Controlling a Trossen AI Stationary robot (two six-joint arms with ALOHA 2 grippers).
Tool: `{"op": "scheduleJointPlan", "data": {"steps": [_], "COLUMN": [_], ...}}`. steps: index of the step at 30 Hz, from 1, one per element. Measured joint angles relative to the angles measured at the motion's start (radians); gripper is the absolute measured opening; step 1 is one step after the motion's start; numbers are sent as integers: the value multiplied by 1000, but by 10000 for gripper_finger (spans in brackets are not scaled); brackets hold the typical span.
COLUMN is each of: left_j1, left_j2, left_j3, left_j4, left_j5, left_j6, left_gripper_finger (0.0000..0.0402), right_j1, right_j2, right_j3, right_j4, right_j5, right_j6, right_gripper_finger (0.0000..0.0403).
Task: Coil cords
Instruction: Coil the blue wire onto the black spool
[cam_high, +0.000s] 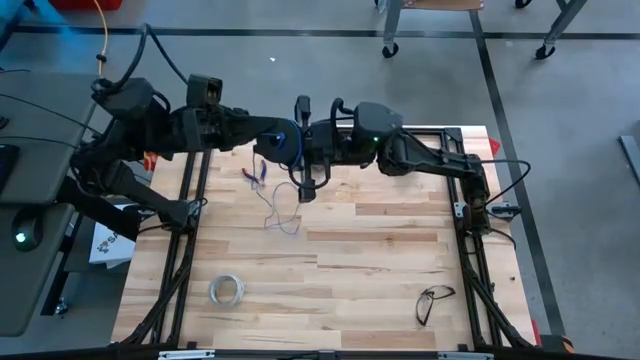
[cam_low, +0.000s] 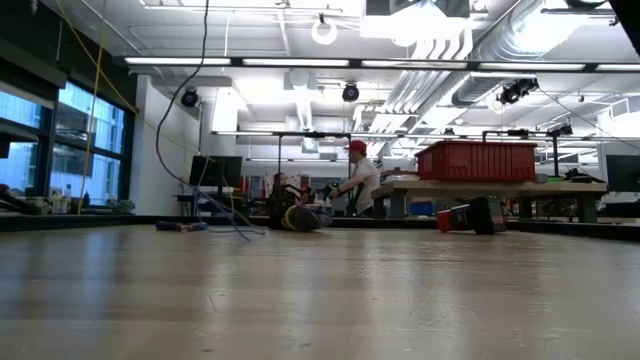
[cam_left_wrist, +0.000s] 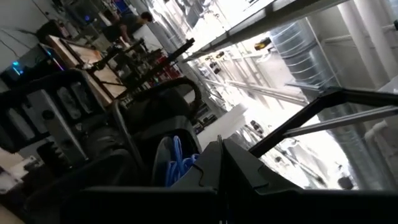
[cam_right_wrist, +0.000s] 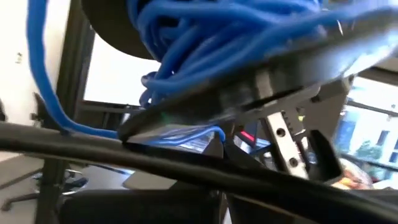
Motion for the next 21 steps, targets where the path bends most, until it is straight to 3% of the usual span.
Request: {"op": "scheduleJointPlan", "data": {"steps": [11,21], "left_j1": [7,-15], "left_j2": [-18,-7], "left_j3": [-1,-1], "left_j4": [24,35], "left_j5": [-119,-116], "left_j6": [161,95], "left_gripper_finger": [0,0], "right_j1": [0,-4], "right_j2": [0,-1], "right_j3": [1,1], "right_j4": [-44,-42], "right_j5": [-81,-93], "right_j6": [62,74], "right_gripper_finger": [0,0]}}
